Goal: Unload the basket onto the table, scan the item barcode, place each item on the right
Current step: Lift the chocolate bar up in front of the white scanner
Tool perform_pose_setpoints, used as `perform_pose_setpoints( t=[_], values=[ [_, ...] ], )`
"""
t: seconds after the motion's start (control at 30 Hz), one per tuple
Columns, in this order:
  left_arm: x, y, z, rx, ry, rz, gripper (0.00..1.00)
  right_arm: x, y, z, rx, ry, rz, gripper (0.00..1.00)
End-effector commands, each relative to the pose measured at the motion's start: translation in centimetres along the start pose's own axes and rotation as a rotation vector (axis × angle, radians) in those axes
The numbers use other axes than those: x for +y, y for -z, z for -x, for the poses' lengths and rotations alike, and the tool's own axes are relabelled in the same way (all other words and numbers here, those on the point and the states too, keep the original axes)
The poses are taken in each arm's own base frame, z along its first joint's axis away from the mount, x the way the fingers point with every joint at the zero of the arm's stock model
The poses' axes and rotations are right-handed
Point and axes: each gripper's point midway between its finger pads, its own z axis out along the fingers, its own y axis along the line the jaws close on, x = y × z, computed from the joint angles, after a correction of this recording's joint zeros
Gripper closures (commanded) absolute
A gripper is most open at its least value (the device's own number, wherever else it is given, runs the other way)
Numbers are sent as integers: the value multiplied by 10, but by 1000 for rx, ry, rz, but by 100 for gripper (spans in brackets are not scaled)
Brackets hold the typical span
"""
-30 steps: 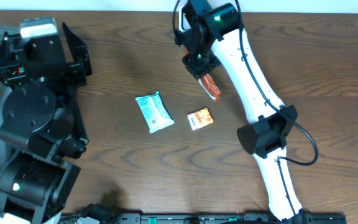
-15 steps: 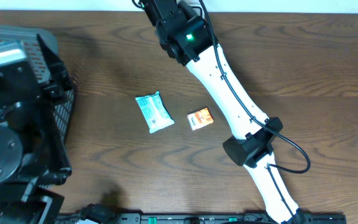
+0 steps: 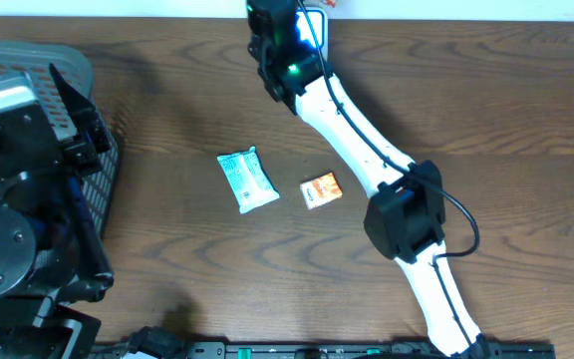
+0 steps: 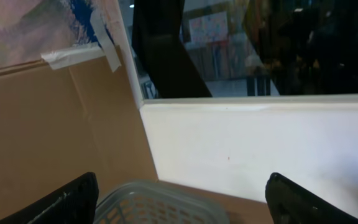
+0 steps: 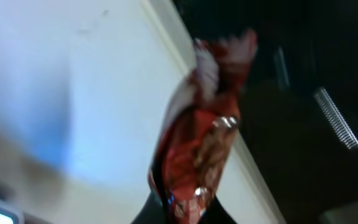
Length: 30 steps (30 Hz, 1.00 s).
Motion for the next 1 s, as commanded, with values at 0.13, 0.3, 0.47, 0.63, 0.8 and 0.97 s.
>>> perform_pose_setpoints(
  t=[0.13,0.3,0.47,0.63,0.8,0.97],
  values=[
    [-3,-3,-12,41,-48,6,14,67,-6,-5,-193,327,96,99],
    [-11,-8,-23,84,-93,-4,14,91,-13,-11,-237,392,56,99],
    [-21,-15,-39,139,-150,-18,14,142,-23,-32,-280,524,89,99],
    [-35,-25,-51,179,-191,-28,14,173,-34,-53,-322,527,73,99],
    [-51,-37,-66,225,-240,-40,14,205,-36,-72,-335,540,112,99],
    [-68,-49,-84,278,-295,-53,14,226,-36,-84,-346,550,140,99]
  ],
)
